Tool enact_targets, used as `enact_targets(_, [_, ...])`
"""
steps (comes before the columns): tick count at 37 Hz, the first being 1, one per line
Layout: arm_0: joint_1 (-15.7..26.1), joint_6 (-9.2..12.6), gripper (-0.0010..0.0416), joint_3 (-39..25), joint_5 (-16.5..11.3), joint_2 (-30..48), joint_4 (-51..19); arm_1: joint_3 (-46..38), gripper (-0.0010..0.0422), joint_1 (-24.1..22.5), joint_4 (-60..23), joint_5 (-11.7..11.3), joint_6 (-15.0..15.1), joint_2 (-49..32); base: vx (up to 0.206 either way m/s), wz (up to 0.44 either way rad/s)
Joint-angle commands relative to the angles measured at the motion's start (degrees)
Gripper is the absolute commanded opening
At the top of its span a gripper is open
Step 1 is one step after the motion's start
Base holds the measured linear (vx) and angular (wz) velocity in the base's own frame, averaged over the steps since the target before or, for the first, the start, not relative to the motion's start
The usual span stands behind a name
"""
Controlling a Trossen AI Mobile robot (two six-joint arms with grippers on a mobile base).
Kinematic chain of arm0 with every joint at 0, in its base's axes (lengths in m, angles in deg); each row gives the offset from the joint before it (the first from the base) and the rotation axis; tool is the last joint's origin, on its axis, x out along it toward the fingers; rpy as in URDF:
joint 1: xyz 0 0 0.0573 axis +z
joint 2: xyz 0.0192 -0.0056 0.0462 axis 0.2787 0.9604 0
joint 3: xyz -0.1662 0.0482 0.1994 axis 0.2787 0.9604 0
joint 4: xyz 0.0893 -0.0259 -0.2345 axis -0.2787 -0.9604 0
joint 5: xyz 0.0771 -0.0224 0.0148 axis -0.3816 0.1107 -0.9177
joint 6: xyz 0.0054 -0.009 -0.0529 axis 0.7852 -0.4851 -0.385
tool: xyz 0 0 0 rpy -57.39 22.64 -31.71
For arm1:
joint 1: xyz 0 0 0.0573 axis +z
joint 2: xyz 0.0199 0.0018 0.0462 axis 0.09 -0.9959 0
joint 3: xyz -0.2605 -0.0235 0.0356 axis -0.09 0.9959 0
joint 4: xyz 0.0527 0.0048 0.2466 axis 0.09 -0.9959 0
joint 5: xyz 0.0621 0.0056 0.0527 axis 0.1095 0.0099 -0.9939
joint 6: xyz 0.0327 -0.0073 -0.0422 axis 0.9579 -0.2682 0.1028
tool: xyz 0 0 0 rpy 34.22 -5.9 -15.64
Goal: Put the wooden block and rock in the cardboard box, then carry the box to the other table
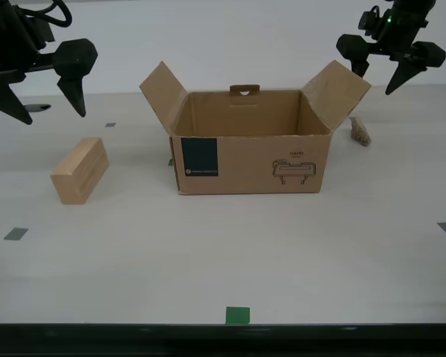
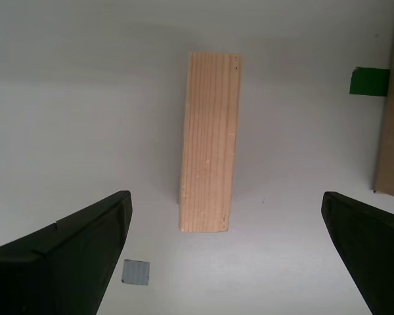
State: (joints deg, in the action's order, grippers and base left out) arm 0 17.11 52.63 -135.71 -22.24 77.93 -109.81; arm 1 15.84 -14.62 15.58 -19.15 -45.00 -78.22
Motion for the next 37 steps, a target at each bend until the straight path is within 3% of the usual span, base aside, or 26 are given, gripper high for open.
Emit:
enact_targets(1, [0.02, 0.13, 0.0350, -0.04, -0.09, 1.27, 1.05, -0.04, 0.0396, -0.02, 0.15, -0.26, -0.28, -0.02, 0.000, 0.000])
enact_targets(16, [0.22, -0.92, 0.0350, -0.07, -0.04, 7.58, 3.37, -0.07, 0.0396, -0.02, 0.42, -0.26, -0.74, 0.00, 0.000, 0.000])
enact_targets(37, [0.31, -1.62, 0.0351, 0.37, 0.59, 7.76, 6.58, -0.07, 0.0396, 0.00, 0.98, 0.66, -1.60, 0.02, 0.000, 0.000])
